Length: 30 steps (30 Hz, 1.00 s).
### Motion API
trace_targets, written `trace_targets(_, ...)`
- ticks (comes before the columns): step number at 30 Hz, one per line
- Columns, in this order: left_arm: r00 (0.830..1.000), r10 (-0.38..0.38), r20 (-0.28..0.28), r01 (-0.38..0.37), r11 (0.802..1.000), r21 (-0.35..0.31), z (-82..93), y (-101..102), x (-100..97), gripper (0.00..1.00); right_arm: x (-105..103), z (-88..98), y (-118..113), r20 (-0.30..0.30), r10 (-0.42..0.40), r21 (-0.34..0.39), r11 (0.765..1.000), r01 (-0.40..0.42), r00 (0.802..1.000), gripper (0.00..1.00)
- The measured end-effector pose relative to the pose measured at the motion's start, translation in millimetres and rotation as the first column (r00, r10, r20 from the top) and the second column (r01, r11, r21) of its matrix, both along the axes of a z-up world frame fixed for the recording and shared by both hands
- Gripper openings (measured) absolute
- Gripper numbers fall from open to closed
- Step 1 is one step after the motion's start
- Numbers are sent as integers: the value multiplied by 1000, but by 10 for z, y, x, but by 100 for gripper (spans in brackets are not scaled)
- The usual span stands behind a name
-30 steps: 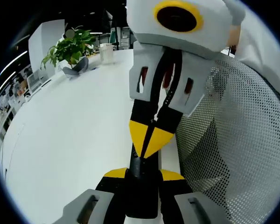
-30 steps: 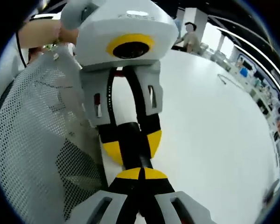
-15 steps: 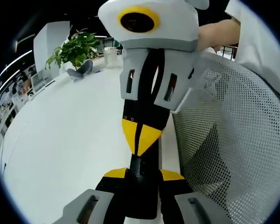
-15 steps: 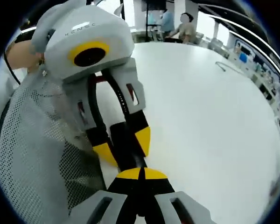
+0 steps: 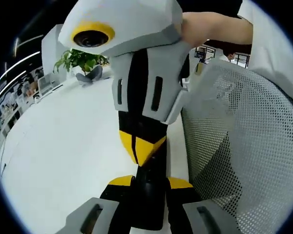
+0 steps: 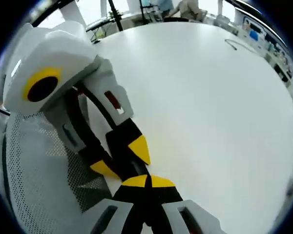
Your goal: Press the specified remote control buttons in sequence, fully releasing each button before pressing the next.
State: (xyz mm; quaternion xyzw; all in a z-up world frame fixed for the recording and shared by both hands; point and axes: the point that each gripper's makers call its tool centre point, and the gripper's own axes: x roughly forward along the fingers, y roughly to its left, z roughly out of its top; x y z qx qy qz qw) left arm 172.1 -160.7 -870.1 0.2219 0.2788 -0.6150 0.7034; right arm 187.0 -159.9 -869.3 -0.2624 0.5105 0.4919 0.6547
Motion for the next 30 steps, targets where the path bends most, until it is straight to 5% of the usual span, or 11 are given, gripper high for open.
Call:
trace_targets(6, 1000, 14, -9, -14, 999, -41, 10, 2, -4, 25, -16, 4, -29, 48, -2, 37, 999, 0, 999, 0)
trace_targets(9, 999, -31, 21, 30, 999, 13, 11, 80, 4, 25, -22, 10, -23, 65, -4, 54, 999, 0, 998, 0)
trace_targets(15, 1000, 7, -12, -7, 1000, 1, 36, 174, -1, 25, -17, 14, -26, 88, -16, 78, 997, 9, 996, 0)
trace_targets(19, 998, 35, -49, -36, 999, -17, 39, 237, -27, 25, -29, 35, -3, 118, 12, 167, 985, -32, 993, 0)
trace_targets(22, 999, -1, -43, 0, 999, -32, 38, 221, -76, 25, -55, 55, -44, 103, -55, 294, 956, 23, 993, 0)
trace_targets(24, 999, -11, -52, 9, 999, -50, 43, 196, -102, 25, -96, 62, -93, 79, -75, 304, 951, 48, 994, 0)
trace_targets(30, 998, -27, -49, 24, 998, -62, 40, 206, -108, 24, -235, 118, -46, 175, 36, 292, 952, -87, 984, 0)
